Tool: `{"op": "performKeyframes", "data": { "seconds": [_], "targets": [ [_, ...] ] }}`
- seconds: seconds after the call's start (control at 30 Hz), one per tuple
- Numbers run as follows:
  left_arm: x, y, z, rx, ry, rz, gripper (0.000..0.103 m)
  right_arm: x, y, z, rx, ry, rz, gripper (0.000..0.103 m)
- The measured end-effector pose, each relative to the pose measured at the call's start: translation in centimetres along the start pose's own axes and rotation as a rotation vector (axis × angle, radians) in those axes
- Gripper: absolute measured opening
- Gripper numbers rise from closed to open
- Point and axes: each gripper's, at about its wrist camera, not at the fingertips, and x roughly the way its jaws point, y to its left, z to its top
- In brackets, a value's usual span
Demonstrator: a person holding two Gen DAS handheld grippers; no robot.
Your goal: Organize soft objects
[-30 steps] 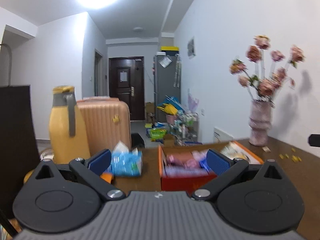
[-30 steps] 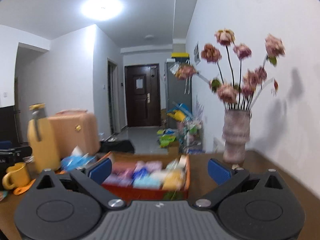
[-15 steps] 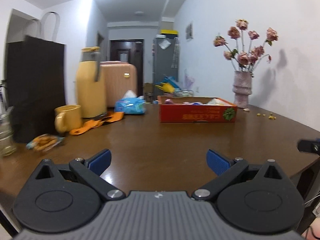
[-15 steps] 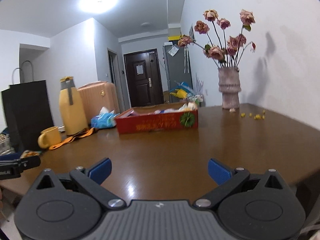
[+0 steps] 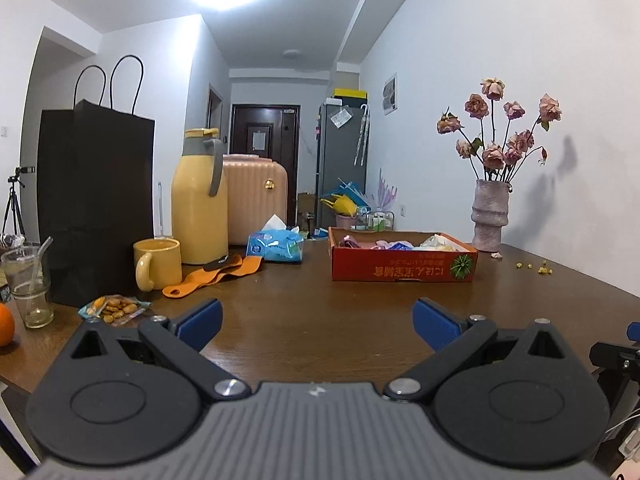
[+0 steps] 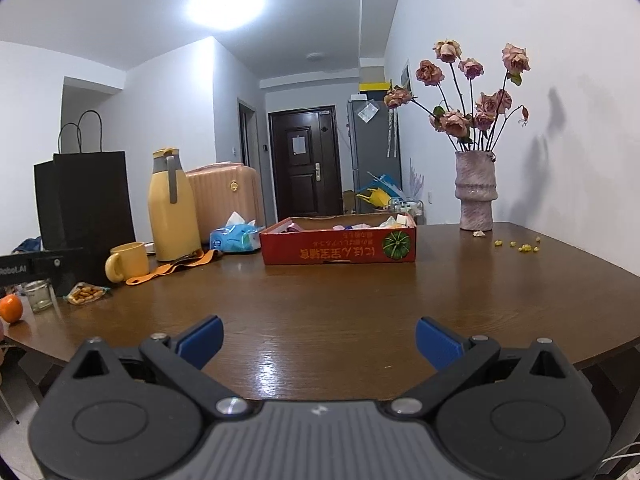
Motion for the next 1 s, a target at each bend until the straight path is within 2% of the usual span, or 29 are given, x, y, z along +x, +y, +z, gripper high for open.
{"op": "performKeyframes", "data": {
  "seconds": [0.1, 1.0],
  "targets": [
    [0.03, 0.07, -0.08, 0.001, 0.002, 0.004, 0.103, 0.54, -0.41, 0.11, 0.029, 0.023, 0.012, 0.103],
    [0.08, 0.01, -0.3, 0.004, 0.005, 0.004, 0.103, 0.74, -0.97, -0.1, 0.054, 0.021, -0.022, 0.103]
  ]
}}
